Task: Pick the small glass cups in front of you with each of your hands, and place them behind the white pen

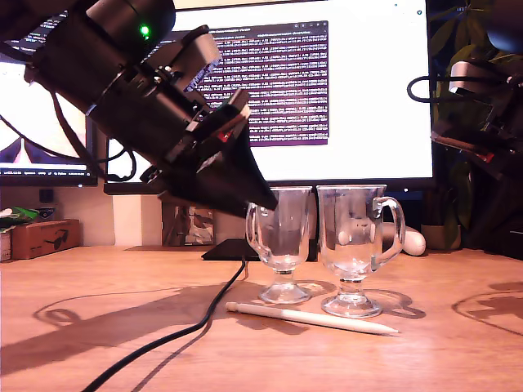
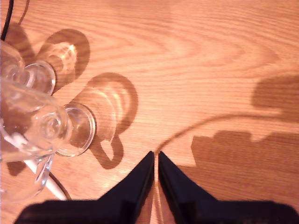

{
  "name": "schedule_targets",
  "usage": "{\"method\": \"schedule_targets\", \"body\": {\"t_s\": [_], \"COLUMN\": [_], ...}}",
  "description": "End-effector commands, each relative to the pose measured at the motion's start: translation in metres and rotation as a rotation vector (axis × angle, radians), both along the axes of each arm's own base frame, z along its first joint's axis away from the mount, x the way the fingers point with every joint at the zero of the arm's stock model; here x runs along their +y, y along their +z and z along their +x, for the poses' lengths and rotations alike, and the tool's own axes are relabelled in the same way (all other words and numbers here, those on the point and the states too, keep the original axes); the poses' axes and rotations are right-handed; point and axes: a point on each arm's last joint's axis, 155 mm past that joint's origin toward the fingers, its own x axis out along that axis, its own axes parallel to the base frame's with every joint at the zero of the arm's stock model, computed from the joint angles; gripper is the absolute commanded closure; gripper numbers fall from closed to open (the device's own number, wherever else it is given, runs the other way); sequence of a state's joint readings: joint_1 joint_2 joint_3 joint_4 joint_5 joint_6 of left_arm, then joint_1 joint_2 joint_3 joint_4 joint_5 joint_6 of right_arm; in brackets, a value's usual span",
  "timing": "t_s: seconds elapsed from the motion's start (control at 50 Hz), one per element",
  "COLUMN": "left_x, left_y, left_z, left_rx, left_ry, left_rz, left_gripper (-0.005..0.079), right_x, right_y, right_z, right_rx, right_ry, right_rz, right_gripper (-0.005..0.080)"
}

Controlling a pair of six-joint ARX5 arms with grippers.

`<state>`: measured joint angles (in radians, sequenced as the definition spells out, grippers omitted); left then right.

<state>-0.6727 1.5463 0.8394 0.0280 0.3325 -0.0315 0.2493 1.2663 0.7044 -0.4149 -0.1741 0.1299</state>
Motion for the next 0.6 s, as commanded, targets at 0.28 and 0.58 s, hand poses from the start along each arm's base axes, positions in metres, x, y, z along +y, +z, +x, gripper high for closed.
{"method": "schedule_targets", "body": {"t_s": [0.28,0.58], "left_x": [0.016,0.048], "left_y": [0.035,0.008], "left_z": [-0.008,-0.034], "left_rx": [-0.023,0.123], "left_ry": [0.020,0.036], "left_rz": [-0.021,0.108], "left_gripper": [0.0376,0.0763], "right_x": [0.001,0.001], "right_y": [0.003,0.004], "right_z": [0.003,0.003], "right_rx": [-0.010,-0.013], "right_ry": [-0.001,-0.001], "right_rz": [0.004,0.003], "right_gripper": [0.0763,0.0763]}}
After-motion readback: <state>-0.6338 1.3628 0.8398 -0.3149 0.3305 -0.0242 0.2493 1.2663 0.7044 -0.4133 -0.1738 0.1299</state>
